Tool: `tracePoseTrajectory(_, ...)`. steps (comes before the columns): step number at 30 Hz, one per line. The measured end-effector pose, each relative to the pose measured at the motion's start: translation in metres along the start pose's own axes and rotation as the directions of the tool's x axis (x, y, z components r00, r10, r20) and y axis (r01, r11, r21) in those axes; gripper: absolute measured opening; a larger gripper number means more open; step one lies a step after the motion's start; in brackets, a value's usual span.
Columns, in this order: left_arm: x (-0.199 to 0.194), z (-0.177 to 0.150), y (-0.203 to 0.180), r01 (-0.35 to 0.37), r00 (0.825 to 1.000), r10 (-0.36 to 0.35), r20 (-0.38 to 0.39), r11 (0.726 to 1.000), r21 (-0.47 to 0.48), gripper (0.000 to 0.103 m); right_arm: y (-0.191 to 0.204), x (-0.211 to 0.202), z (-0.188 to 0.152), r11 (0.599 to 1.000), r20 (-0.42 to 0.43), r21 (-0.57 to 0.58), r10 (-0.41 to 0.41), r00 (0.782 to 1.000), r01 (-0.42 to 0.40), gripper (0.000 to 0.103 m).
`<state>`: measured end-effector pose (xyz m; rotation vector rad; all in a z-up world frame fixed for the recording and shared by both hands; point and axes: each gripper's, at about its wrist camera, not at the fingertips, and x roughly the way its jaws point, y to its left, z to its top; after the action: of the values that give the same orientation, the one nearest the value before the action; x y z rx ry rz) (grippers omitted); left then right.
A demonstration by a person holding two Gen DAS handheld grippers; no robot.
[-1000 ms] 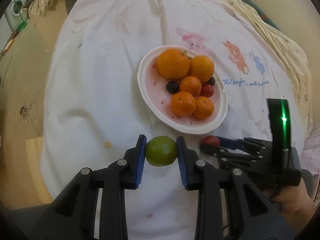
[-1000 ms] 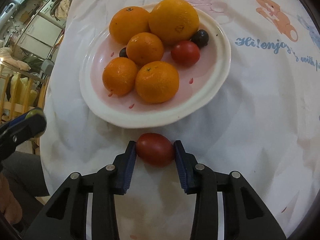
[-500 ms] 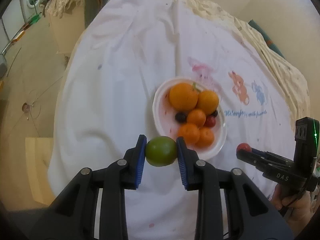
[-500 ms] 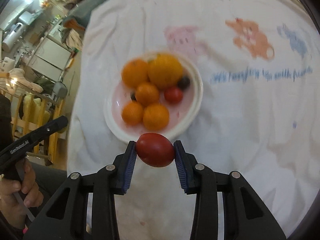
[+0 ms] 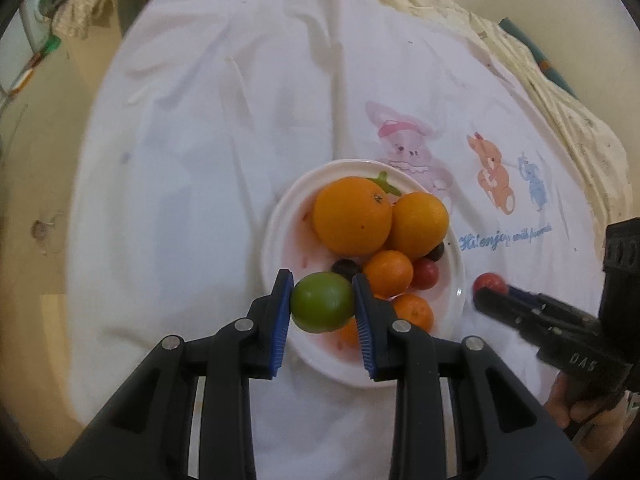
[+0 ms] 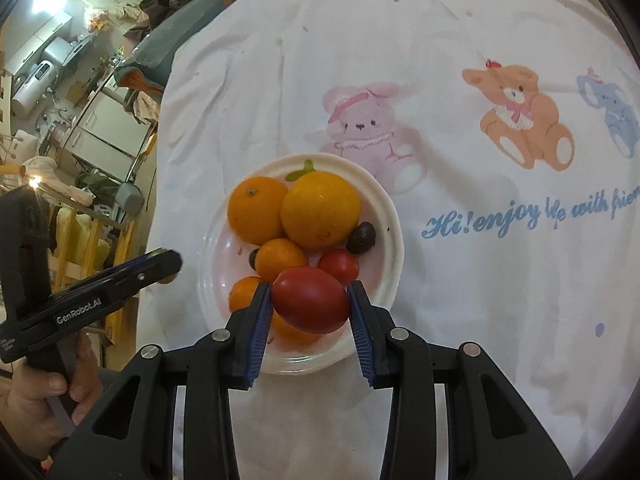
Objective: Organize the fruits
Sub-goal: 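Carry the lime onto the plate with the left gripper while the right carries the tomato there, then open both grippers on the plate and lift them away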
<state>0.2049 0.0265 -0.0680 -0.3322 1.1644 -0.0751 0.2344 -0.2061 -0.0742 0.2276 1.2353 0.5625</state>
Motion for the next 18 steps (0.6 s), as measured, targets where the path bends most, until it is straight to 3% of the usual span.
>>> tracePoseTrajectory(18, 0.045, -0.002, 0.0, 0.013, 0.996, -0.017, -0.09, 0.999, -0.04, 0.027, -0.011, 0.037, -0.005, 0.999, -0.07, -0.03, -0.031, 0.997, 0.029, 0.041)
